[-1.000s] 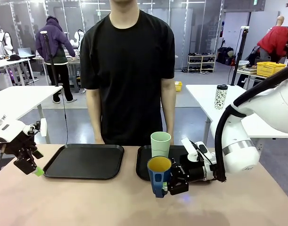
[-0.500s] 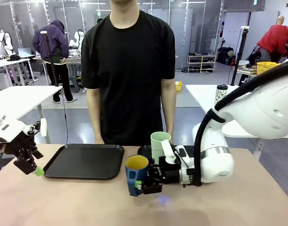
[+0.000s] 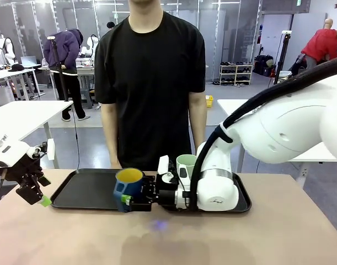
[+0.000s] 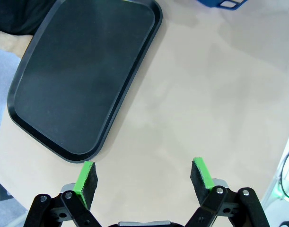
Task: Sort and store the cups by type.
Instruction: Pick up the Handle plastic cup and place it into the empty Flat Tray.
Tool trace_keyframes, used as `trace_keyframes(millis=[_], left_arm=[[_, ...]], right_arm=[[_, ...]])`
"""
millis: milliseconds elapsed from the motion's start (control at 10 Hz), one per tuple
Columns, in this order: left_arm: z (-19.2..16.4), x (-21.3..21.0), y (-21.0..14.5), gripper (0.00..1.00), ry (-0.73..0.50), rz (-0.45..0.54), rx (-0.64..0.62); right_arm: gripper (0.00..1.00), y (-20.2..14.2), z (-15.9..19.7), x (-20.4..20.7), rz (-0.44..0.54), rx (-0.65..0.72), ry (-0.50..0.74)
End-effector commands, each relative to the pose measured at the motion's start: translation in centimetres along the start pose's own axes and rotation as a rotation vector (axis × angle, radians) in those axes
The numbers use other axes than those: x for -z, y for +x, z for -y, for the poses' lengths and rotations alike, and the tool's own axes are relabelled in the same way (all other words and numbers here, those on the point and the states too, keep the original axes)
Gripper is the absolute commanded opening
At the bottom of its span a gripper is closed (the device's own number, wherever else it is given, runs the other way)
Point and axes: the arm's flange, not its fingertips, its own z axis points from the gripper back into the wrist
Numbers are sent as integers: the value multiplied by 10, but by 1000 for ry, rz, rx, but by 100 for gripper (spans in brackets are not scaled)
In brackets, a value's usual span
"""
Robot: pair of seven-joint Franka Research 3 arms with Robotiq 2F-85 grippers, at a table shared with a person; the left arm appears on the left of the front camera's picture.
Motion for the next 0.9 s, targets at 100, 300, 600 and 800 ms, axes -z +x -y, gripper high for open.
trace_keyframes(millis=[100, 300, 600, 800], left_arm=[[0, 1, 0, 100, 19, -18, -9], [0, 1, 0, 100, 19, -18, -9], [0, 1, 0, 100, 19, -18, -9], [0, 1, 0, 100, 19, -18, -9]], right_arm=[[74, -33, -10, 39, 30, -42, -87], [74, -40, -6, 74, 23, -54, -119], [74, -53, 4, 111, 26, -49, -199], [74, -61, 9, 129, -3, -43, -243]])
